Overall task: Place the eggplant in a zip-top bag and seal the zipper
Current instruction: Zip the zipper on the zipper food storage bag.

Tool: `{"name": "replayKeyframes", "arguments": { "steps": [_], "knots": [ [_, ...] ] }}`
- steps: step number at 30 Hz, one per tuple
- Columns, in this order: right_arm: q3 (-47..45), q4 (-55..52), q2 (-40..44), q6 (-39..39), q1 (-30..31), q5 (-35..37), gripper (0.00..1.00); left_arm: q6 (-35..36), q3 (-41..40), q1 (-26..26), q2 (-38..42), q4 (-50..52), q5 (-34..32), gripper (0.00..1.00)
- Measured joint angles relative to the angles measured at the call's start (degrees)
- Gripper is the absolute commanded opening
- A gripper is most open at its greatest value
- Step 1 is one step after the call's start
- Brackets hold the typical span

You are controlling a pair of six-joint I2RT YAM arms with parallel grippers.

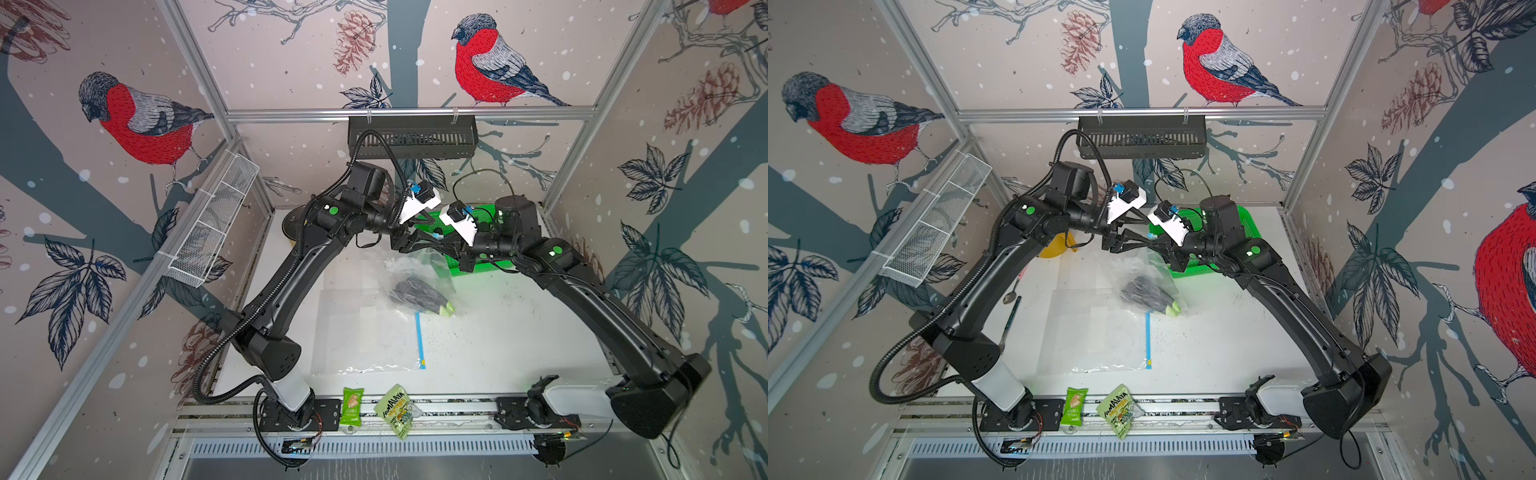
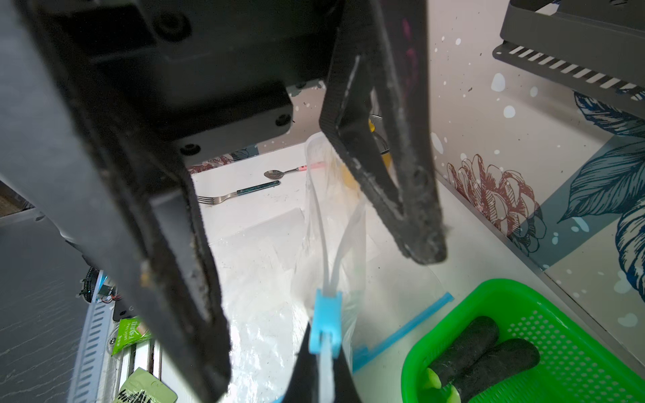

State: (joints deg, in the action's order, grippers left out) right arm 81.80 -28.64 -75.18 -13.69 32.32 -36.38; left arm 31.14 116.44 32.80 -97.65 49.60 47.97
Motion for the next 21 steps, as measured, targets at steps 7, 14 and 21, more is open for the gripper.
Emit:
{"name": "replayKeyframes", "arguments": {
  "steps": [7,14,21],
  "knots": [
    [0.17,-1.14,-0.02,-0.15,0.26,1.01,0.02,3.52,7.41,-0.02,-5.75,6.71,1.42,0.54],
    [0.15,-1.95,-0.02,-0.15,0.24,1.84,0.03,5.07,8.48,-0.02,-6.84,9.92,2.62,0.38],
    [-0.09,-2.01,-0.02,-0.15,-0.02,1.9,0.02,5.79,6.71,-0.02,-6.05,9.84,2.78,0.29]
  ]
}}
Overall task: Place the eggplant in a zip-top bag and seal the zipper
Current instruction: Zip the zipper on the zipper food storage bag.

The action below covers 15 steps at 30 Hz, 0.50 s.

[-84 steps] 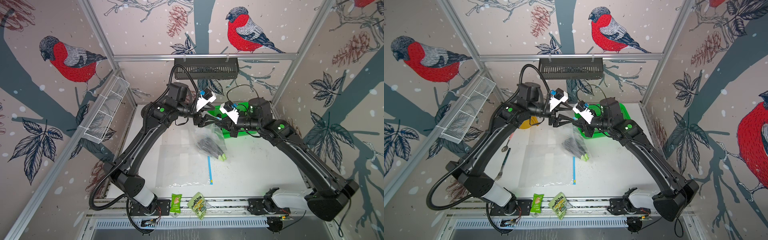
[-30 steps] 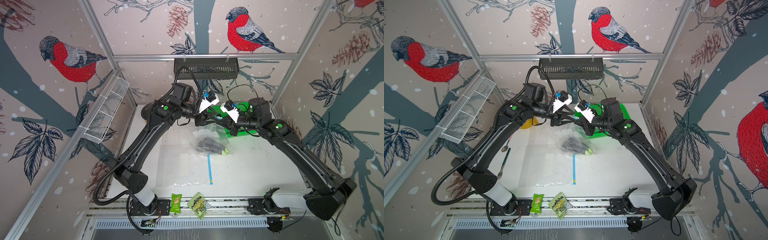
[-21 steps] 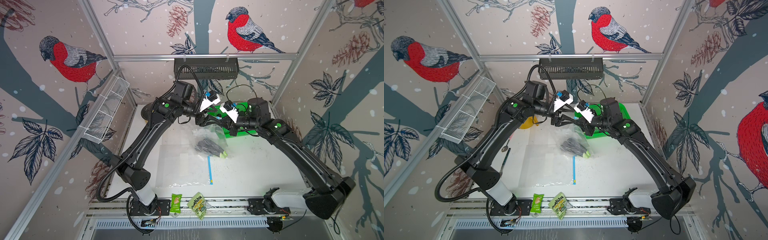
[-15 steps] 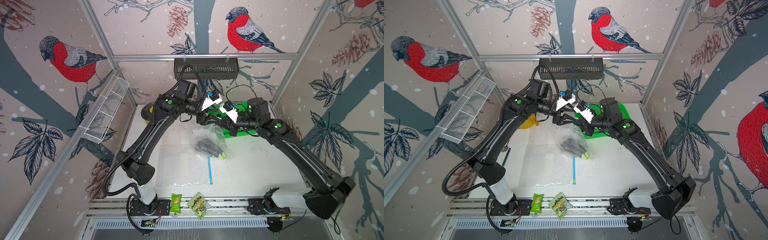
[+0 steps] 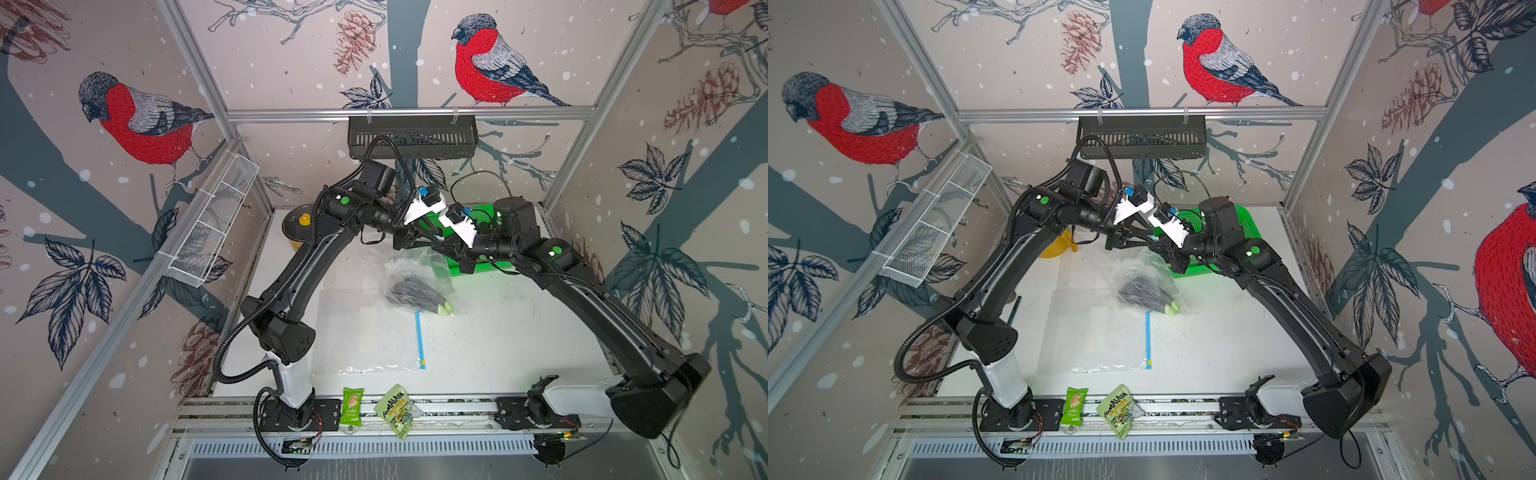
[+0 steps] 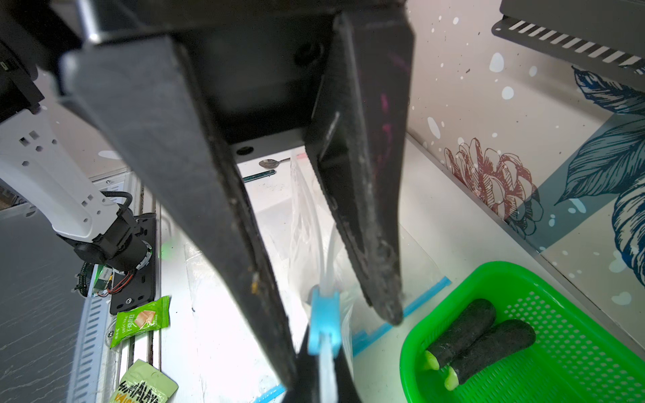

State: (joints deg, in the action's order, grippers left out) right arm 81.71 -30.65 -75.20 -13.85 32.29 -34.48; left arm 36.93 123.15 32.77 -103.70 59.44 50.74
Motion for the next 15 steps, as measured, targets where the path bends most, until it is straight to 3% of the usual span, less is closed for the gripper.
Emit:
{"name": "replayKeyframes", "arguments": {
  "steps": [15],
  "knots": [
    [-1.07,1.42,-0.2,0.07,-0.46,-1.09,0.02,0.02,-1.64,0.0,1.36,-0.57,0.0,0.27]
  ]
}}
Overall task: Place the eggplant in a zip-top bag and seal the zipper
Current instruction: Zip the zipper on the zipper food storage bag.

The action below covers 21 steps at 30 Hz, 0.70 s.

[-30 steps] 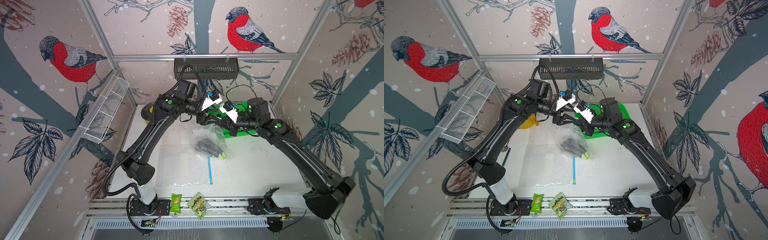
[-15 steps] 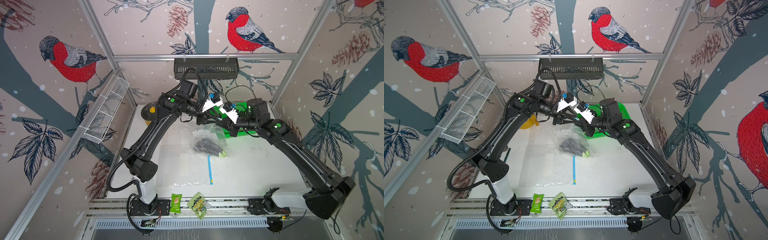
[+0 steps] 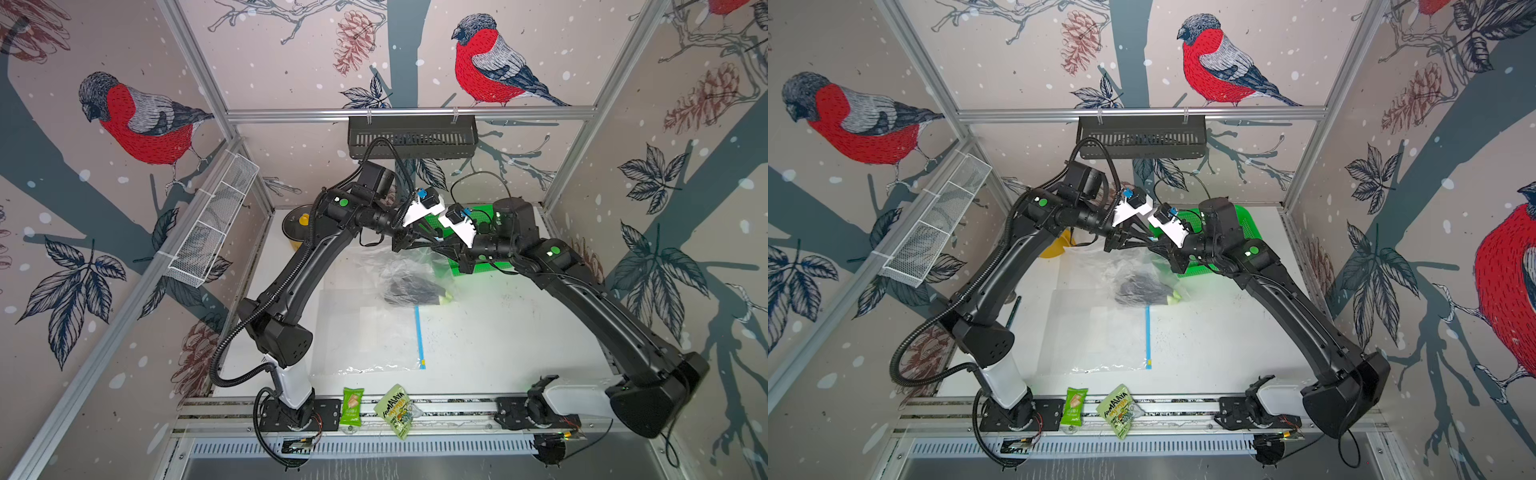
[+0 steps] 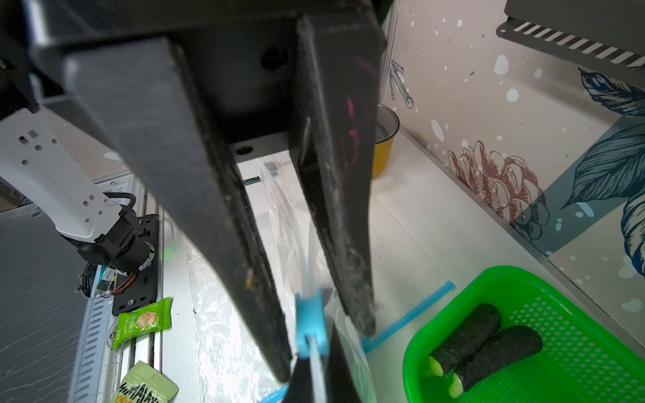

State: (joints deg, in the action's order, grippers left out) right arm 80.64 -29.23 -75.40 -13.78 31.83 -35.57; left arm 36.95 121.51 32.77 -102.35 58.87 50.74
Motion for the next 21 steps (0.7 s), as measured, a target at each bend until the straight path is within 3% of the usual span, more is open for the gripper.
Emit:
{"name": "replayKeyframes", "arguments": {
  "steps": [15,21],
  "knots": [
    [-0.2,0.68,-0.02,0.11,-0.42,-0.2,0.02,-0.04,-0.52,0.02,0.42,-0.81,0.15,0.25],
    [-0.31,0.81,-0.02,0.11,-0.52,-0.35,0.02,-0.04,-0.52,0.02,0.37,-0.83,0.13,0.17]
  ]
}}
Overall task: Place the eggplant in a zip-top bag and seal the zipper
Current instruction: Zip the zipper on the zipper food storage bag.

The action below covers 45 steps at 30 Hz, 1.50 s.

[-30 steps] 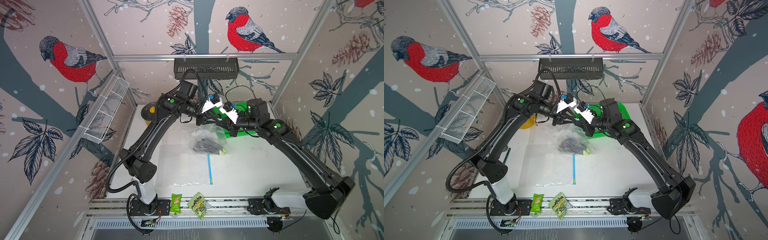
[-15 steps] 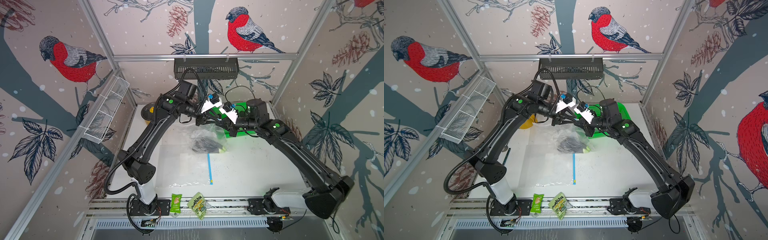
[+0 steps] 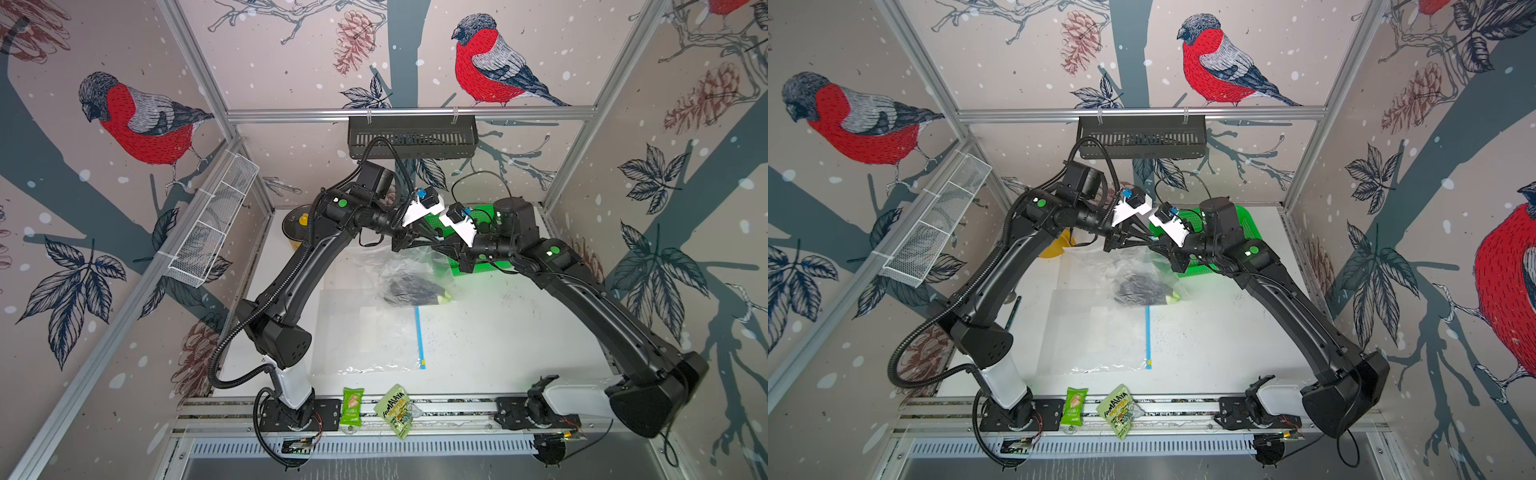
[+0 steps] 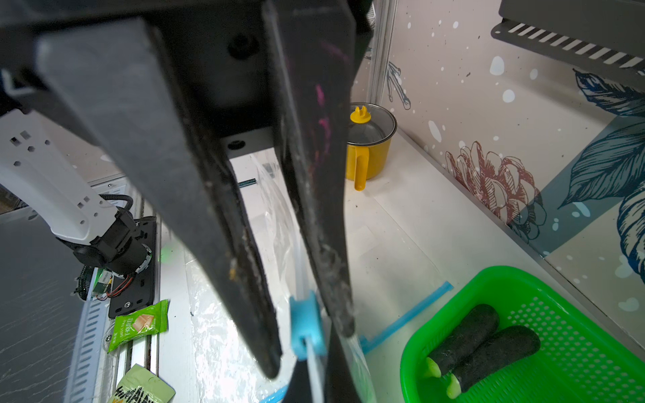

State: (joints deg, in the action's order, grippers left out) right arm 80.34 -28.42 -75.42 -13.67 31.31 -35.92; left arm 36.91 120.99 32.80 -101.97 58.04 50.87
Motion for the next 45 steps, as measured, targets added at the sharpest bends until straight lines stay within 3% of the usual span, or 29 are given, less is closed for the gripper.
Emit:
{"name": "replayKeyframes", "arguments": {
  "steps": [9,24,45],
  "knots": [
    [-0.22,0.26,-0.31,0.02,-0.72,-0.52,0.02,0.02,-0.02,0.0,0.0,0.0,-0.2,0.07],
    [-2.03,1.51,3.02,0.31,-7.87,-6.91,0.02,0.0,-0.22,0.11,0.02,-2.29,-0.63,0.07],
    [-6.34,2.16,9.03,3.65,-15.43,-8.31,0.02,-0.55,-0.83,0.11,0.04,-2.34,-2.05,0.09]
  ]
}}
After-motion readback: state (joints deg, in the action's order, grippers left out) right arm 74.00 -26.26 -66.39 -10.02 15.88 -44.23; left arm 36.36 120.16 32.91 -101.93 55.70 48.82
